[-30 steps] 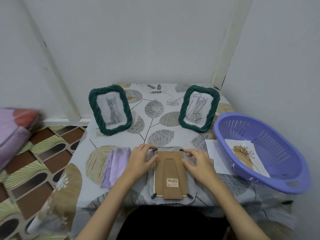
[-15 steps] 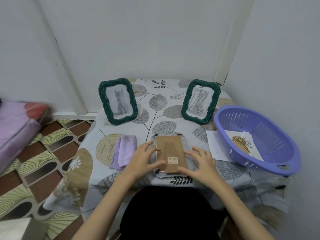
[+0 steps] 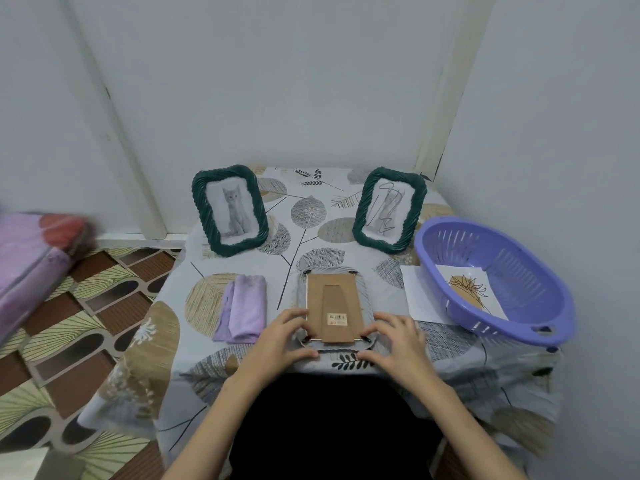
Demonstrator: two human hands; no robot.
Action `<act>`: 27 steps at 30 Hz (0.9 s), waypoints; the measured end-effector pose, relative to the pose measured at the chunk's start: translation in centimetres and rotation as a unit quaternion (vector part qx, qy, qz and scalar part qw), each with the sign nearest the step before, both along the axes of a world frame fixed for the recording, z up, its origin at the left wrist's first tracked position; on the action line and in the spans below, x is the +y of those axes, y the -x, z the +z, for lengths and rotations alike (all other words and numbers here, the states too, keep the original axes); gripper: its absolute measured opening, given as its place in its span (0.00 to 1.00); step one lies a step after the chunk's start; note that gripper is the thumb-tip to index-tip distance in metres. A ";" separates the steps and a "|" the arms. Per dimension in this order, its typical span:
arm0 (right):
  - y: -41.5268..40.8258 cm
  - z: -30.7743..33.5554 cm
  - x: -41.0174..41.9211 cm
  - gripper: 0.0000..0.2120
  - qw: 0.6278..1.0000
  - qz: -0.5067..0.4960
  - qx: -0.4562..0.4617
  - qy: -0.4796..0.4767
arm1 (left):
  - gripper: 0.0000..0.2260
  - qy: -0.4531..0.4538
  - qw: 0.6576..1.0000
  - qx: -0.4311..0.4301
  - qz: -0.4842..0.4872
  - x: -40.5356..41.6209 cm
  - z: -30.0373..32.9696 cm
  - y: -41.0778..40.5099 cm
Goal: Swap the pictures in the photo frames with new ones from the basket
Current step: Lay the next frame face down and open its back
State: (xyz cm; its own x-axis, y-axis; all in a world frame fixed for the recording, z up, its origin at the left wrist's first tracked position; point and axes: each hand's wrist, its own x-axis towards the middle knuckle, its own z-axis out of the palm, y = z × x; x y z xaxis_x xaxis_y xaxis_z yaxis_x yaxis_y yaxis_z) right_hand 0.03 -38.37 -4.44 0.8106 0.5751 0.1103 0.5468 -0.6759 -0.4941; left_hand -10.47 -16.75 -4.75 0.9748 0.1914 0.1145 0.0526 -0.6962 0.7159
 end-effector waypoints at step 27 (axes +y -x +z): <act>-0.6 0.8 0.4 0.17 1.000 -0.014 0.020 -0.006 | 0.19 0.090 0.994 -0.043 0.042 0.1 0.4 -0.1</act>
